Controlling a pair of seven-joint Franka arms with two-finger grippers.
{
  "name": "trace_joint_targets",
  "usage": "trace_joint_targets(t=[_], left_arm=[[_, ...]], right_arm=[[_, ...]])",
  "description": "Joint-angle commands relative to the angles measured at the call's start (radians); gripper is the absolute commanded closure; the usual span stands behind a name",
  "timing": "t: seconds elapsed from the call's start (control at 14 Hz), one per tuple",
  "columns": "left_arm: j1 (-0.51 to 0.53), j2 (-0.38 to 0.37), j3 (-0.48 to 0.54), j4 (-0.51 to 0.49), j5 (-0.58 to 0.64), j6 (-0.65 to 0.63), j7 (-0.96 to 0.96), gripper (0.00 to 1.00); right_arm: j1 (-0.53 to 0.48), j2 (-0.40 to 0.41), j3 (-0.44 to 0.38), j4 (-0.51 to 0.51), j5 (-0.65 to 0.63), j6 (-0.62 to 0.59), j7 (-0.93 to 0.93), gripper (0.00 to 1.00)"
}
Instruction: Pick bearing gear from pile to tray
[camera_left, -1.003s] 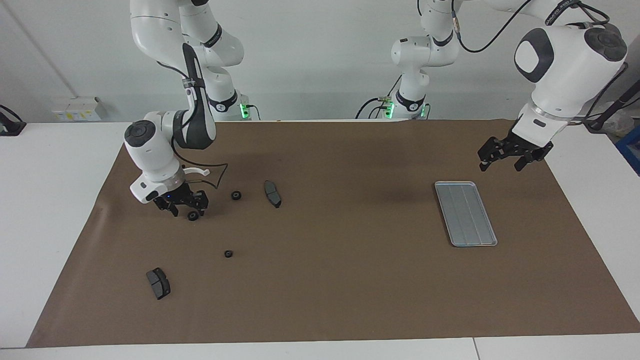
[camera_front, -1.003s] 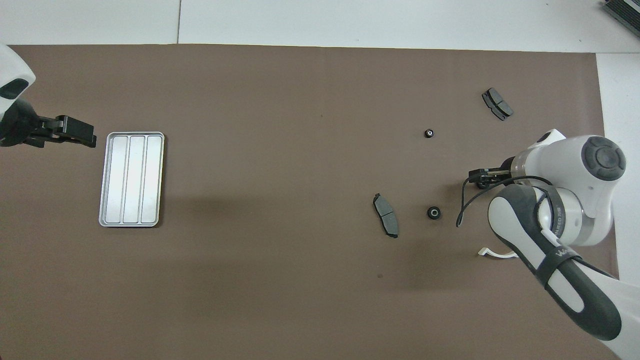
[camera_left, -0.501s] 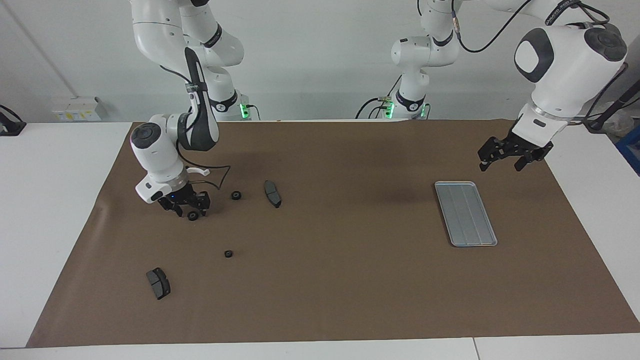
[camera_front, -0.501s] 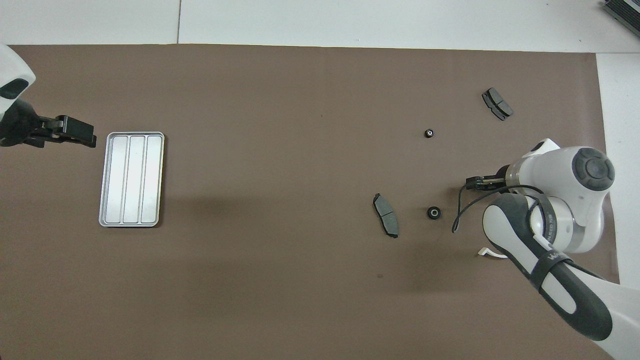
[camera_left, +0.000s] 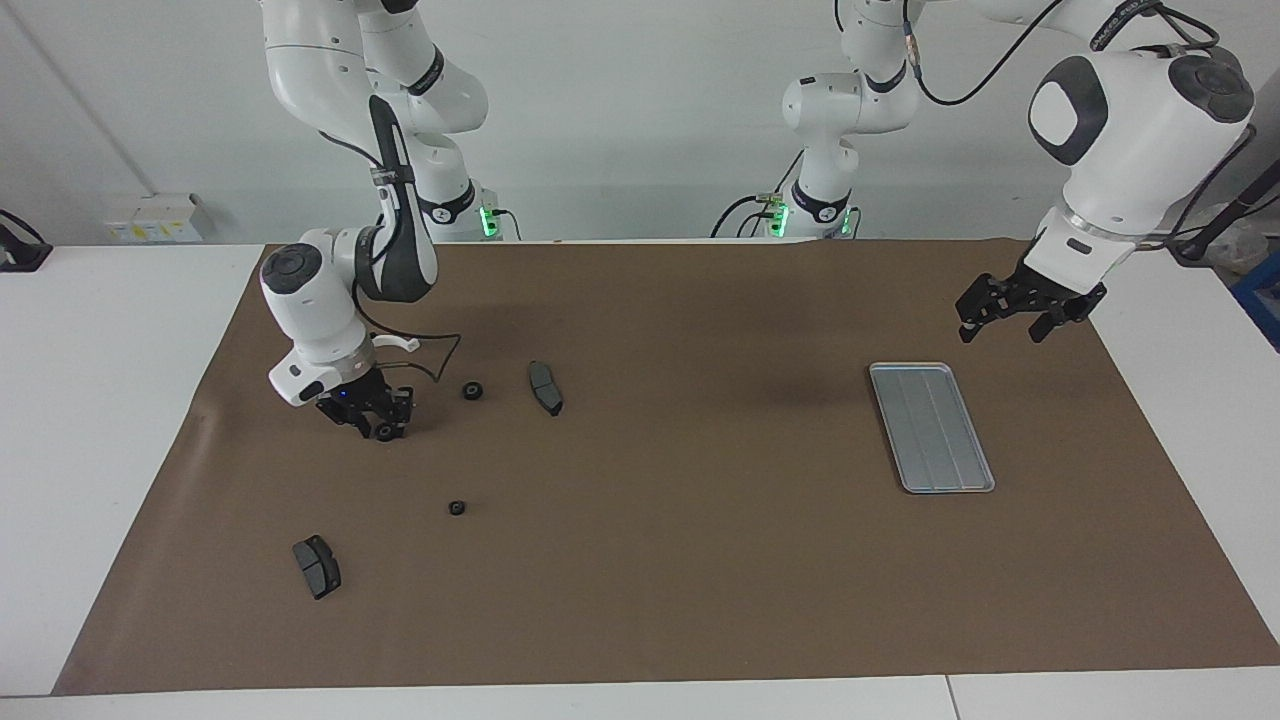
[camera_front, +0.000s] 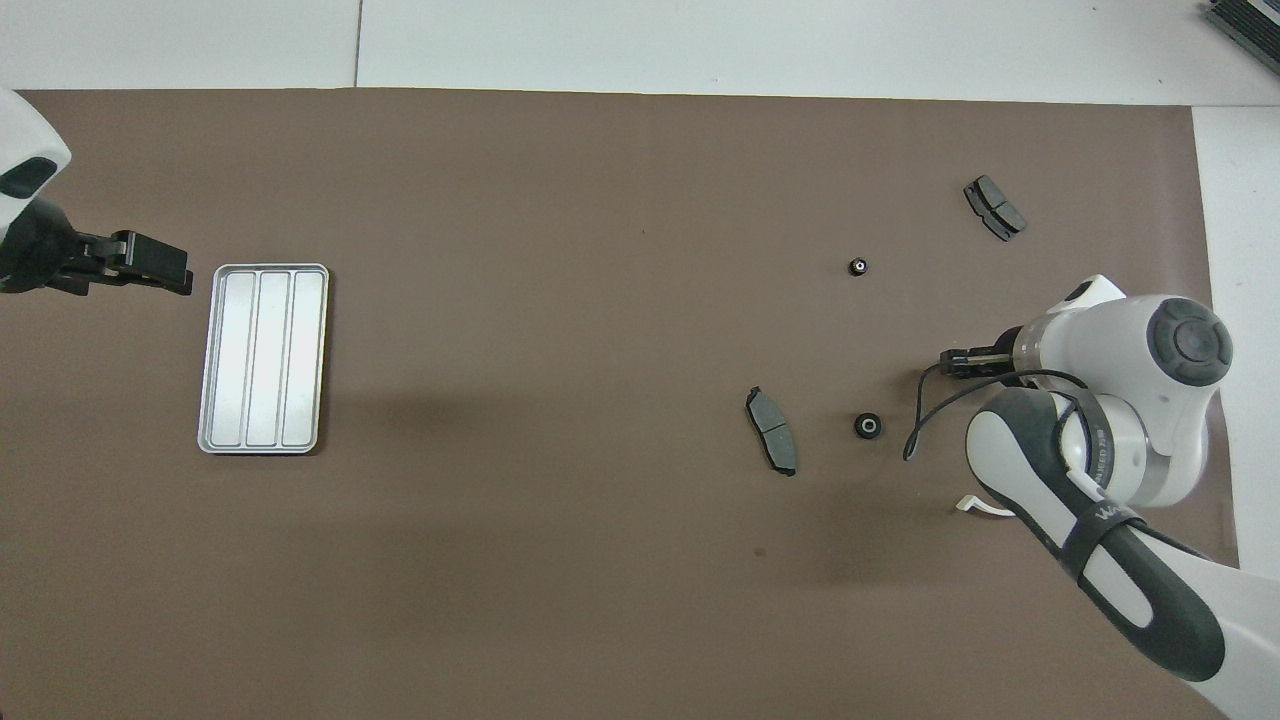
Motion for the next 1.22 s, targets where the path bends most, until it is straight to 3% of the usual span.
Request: trace_joint_targets(t=[0.0,0.29,0.72,0.93,1.15], left_arm=[[0.003,-0.028,-0.001,-0.035,0.005,0.017,0.009,0.0],[0.003,-0.028,-0.001,-0.034,0.005,0.017,0.009,0.0],[0.003,-0.028,-0.001,-0.034,0.005,0.017,0.009,0.0],[0.003,-0.028,-0.001,-0.034,0.005,0.017,0.009,0.0],[0.003,-0.028,-0.001,-0.034,0.005,0.017,0.009,0.0]], right_arm=[[-0.015,0.002,0.007,-0.015,0.016,0.041,-0.028,0.47],[-0.015,0.004,0.007,-0.029,0.016,0.066,-0.027,0.47],[-0.01,0.004,0.008,-0.02,0.016,0.052,-0.025,0.95],[0.025,-0.024,0.01,0.017,0.016,0.008,0.011,0.95],[0.138,-0.03,0.01,0.125,0.016,-0.141,0.199,0.94]])
